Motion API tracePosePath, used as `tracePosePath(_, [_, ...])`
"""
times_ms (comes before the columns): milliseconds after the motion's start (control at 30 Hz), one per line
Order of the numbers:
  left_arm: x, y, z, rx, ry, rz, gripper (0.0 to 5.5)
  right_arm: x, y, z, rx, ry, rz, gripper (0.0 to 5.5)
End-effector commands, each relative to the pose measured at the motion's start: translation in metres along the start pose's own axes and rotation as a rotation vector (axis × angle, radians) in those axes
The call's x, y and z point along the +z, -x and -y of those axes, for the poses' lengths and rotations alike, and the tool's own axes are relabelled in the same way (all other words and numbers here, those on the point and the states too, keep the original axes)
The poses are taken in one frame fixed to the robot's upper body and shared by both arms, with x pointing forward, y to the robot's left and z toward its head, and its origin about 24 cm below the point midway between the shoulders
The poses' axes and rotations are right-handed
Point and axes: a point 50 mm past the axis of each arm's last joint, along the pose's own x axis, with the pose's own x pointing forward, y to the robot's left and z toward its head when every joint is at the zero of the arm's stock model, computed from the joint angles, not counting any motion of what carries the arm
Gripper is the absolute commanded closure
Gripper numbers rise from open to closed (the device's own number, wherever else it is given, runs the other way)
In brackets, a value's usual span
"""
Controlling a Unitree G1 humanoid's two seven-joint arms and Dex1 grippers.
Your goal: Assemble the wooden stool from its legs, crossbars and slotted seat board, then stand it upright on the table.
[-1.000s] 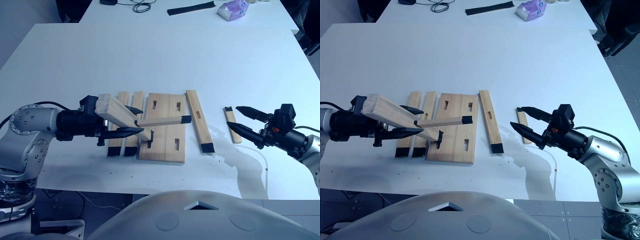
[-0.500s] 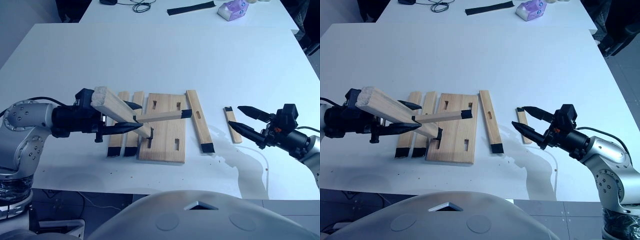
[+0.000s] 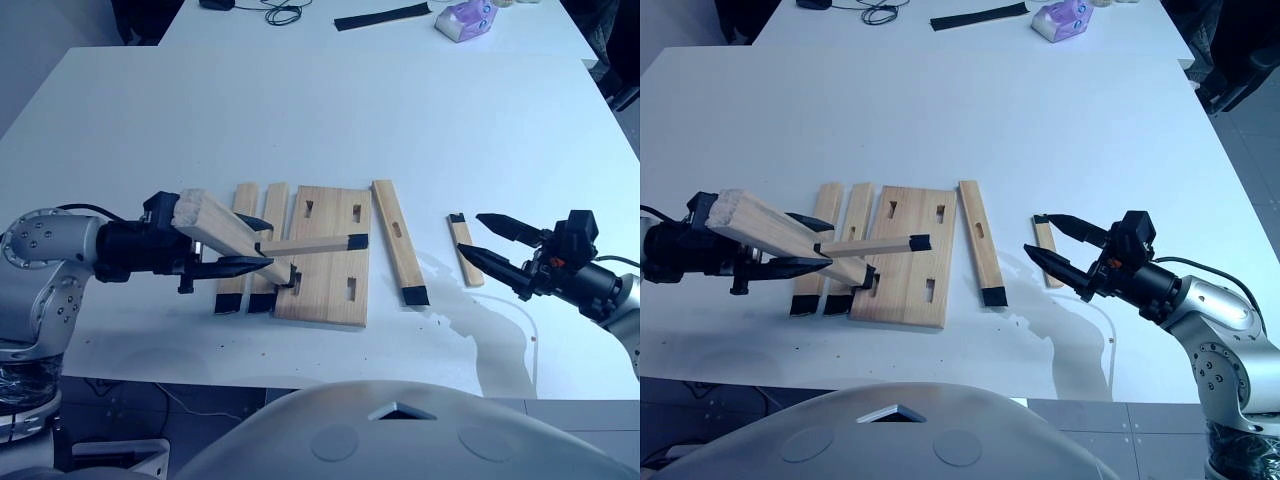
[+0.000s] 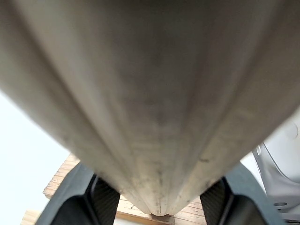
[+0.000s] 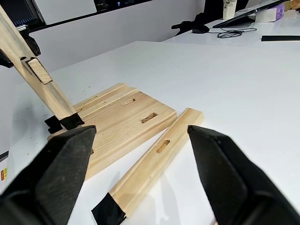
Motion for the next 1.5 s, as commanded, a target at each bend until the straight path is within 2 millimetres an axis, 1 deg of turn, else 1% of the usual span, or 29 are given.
tracePosePath(33, [-0.003, -0.004, 0.003, -0.018, -0.001, -0.025, 3.42, 0.001, -0.003, -0.001, 0.008, 0.014, 0.005, 1.89])
tracePosePath(400, [0.001, -0.005, 0.005, -0.053, -0.013, -0.023, 3.42, 0.001, -0.003, -0.002, 0.014, 0.013, 0.009, 1.89])
tracePosePath(567, [0.009, -0.005, -0.002, -0.051, -0.028, -0.016, 3.42, 0.000, -0.005, -0.002, 0.010, 0.013, 0.015, 1.89])
tracePosePath(767, [0.017, -0.008, -0.002, -0.060, -0.028, 0.011, 3.42, -0.001, -0.006, 0.000, 0.001, 0.014, 0.021, 1.89])
tracePosePath(867, [0.020, -0.009, 0.001, -0.066, -0.031, 0.020, 3.42, -0.001, -0.005, 0.001, -0.003, 0.017, 0.023, 1.89])
tracePosePath(1000, [0.016, -0.011, 0.006, -0.073, -0.027, 0.020, 3.42, 0.000, -0.005, 0.001, -0.003, 0.019, 0.023, 1.89])
tracePosePath(1267, [0.002, -0.010, 0.008, -0.056, -0.027, -0.002, 3.42, 0.002, -0.006, 0.002, 0.008, 0.022, 0.018, 1.89])
tracePosePath(1500, [-0.002, -0.011, 0.012, -0.064, -0.020, -0.001, 3.42, 0.002, -0.006, 0.002, 0.015, 0.021, 0.012, 1.89])
